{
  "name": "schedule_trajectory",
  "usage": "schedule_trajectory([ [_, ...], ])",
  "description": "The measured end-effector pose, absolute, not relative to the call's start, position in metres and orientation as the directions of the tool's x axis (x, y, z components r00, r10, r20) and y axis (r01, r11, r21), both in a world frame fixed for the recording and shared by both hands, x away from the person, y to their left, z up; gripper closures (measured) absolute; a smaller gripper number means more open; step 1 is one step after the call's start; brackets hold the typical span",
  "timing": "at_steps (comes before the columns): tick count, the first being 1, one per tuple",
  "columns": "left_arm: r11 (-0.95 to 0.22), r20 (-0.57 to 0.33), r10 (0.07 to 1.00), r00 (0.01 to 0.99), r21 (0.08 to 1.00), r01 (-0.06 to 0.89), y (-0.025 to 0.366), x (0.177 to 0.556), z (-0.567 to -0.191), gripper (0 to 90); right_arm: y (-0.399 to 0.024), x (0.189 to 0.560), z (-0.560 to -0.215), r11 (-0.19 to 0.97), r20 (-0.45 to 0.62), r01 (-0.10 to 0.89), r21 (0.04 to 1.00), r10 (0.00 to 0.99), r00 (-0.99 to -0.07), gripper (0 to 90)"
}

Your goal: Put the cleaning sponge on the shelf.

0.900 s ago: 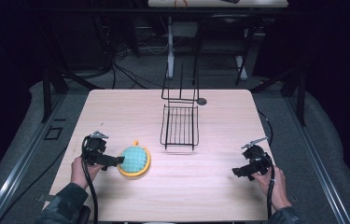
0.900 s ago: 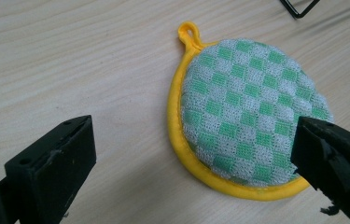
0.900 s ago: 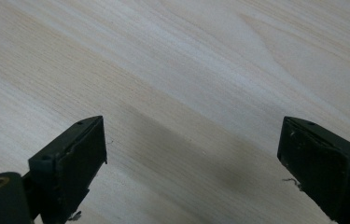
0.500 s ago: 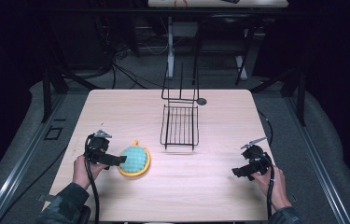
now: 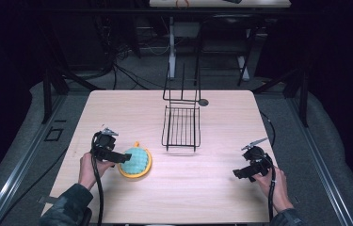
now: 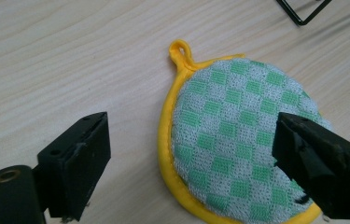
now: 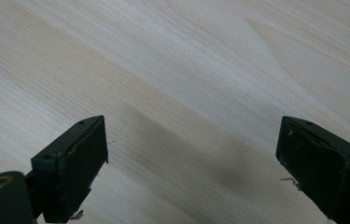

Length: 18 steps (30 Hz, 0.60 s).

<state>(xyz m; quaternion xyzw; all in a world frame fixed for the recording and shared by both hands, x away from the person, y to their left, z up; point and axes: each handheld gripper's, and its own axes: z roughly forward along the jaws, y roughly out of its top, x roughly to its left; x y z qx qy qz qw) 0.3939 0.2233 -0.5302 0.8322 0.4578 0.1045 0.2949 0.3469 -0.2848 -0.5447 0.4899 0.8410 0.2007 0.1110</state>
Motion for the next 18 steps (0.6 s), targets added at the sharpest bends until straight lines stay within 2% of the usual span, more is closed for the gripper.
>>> schedule_trajectory([
  [5, -0.410, -0.102, 0.822, 0.561, 0.577, 0.706, 0.219, 0.401, -0.532, 15.9, -0.285, 0.348, -0.545, 0.446, 0.007, 0.777, 0.444, 0.865, -0.501, 8.5],
  [12, -0.419, -0.111, 0.818, 0.565, 0.558, 0.716, 0.213, 0.411, -0.535, 22.9, -0.284, 0.348, -0.545, 0.442, 0.015, 0.777, 0.448, 0.865, -0.501, 8.5],
  [13, -0.421, -0.116, 0.815, 0.568, 0.555, 0.717, 0.213, 0.412, -0.536, 27.1, -0.284, 0.348, -0.545, 0.445, 0.013, 0.776, 0.447, 0.864, -0.503, 8.5],
  [18, -0.422, -0.129, 0.822, 0.555, 0.517, 0.745, 0.210, 0.416, -0.543, 34.1, -0.284, 0.347, -0.544, 0.443, 0.016, 0.778, 0.446, 0.865, -0.501, 8.7],
])
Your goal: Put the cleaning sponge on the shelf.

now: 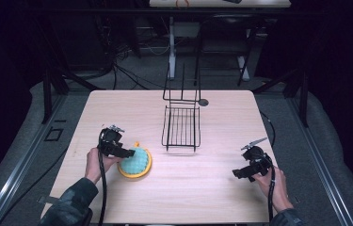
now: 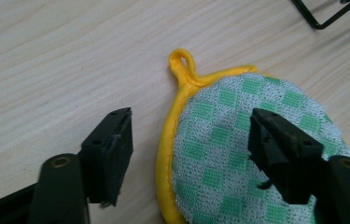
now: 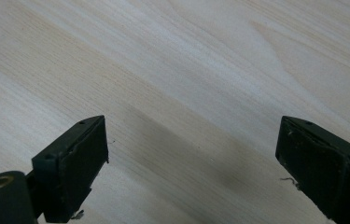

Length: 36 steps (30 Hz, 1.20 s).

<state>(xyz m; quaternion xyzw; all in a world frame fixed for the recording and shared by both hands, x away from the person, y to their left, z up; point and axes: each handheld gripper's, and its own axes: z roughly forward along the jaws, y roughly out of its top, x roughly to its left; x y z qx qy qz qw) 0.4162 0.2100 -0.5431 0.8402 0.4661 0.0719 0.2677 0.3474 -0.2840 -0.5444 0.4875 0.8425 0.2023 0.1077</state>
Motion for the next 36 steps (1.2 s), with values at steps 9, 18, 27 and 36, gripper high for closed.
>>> schedule_trajectory([
  [9, -0.406, -0.178, 0.811, 0.557, 0.515, 0.755, 0.2110, 0.4143, -0.5475, 50.8, -0.2843, 0.3467, -0.5435, 0.444, 0.014, 0.775, 0.449, 0.864, -0.503, 8.9],
  [18, -0.411, -0.160, 0.810, 0.564, 0.532, 0.741, 0.2099, 0.4113, -0.5475, 63.9, -0.2841, 0.3468, -0.5432, 0.460, 0.006, 0.771, 0.440, 0.857, -0.515, 9.1],
  [27, -0.452, -0.099, 0.797, 0.595, 0.555, 0.698, 0.2078, 0.4081, -0.5470, 82.6, -0.2840, 0.3465, -0.5424, 0.451, 0.012, 0.772, 0.449, 0.861, -0.509, 9.7],
  [36, -0.455, -0.083, 0.796, 0.600, 0.572, 0.682, 0.2084, 0.4072, -0.5456, 85.6, -0.2845, 0.3463, -0.5413, 0.454, 0.011, 0.772, 0.444, 0.859, -0.511, 9.8],
])
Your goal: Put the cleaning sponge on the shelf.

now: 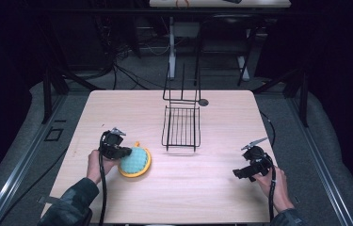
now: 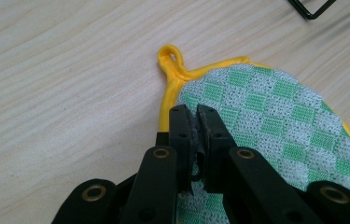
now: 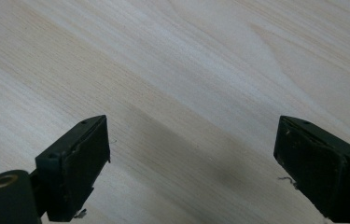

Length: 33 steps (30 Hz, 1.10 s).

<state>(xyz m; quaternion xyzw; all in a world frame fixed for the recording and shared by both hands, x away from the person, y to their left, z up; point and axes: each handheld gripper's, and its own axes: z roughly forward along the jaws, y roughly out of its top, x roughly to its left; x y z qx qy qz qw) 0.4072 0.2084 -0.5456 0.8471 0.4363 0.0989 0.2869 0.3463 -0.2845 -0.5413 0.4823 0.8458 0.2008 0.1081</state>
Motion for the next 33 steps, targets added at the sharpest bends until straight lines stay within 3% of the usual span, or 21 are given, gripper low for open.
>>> schedule_trajectory([
  [33, -0.455, -0.030, 0.776, 0.630, 0.665, 0.592, 0.219, 0.389, -0.511, 86.7, -0.286, 0.346, -0.541, 0.454, 0.003, 0.763, 0.460, 0.859, -0.512, 9.5],
])
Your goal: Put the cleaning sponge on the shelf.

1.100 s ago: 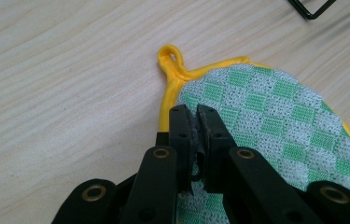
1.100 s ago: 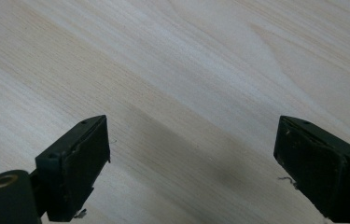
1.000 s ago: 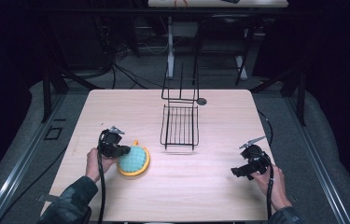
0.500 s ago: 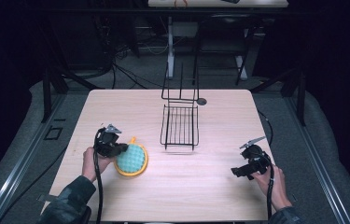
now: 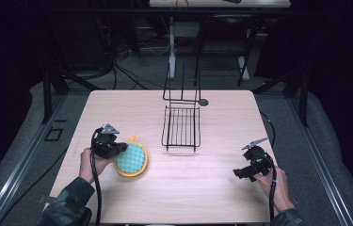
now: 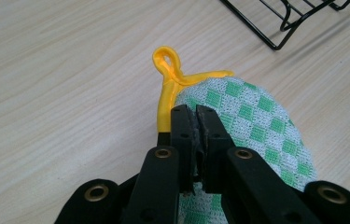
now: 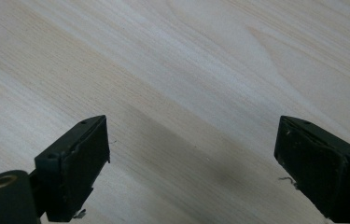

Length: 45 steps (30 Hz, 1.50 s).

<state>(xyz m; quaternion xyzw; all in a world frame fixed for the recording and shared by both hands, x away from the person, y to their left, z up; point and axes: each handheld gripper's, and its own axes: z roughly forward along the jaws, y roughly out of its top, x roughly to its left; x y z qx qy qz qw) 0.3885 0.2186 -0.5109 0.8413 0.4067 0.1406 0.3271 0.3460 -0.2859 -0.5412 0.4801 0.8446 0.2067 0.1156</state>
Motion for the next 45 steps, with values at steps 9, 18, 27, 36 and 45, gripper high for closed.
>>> schedule_trajectory([
  [9, -0.451, -0.027, 0.771, 0.636, 0.681, 0.576, 0.220, 0.384, -0.503, 86.7, -0.286, 0.346, -0.541, 0.451, 0.007, 0.764, 0.461, 0.859, -0.511, 9.5],
  [18, -0.443, -0.032, 0.763, 0.646, 0.702, 0.558, 0.217, 0.380, -0.497, 86.7, -0.286, 0.346, -0.541, 0.454, 0.004, 0.764, 0.459, 0.859, -0.512, 9.4],
  [27, -0.432, -0.046, 0.752, 0.657, 0.719, 0.544, 0.214, 0.377, -0.490, 86.7, -0.286, 0.346, -0.541, 0.452, 0.006, 0.764, 0.460, 0.859, -0.512, 9.3],
  [36, -0.421, -0.059, 0.742, 0.668, 0.735, 0.532, 0.210, 0.375, -0.484, 86.7, -0.286, 0.346, -0.541, 0.459, 0.002, 0.761, 0.458, 0.856, -0.517, 8.9],
  [45, -0.413, -0.071, 0.724, 0.686, 0.752, 0.514, 0.205, 0.376, -0.476, 86.7, -0.285, 0.346, -0.541, 0.468, 0.001, 0.759, 0.453, 0.851, -0.525, 6.3],
])
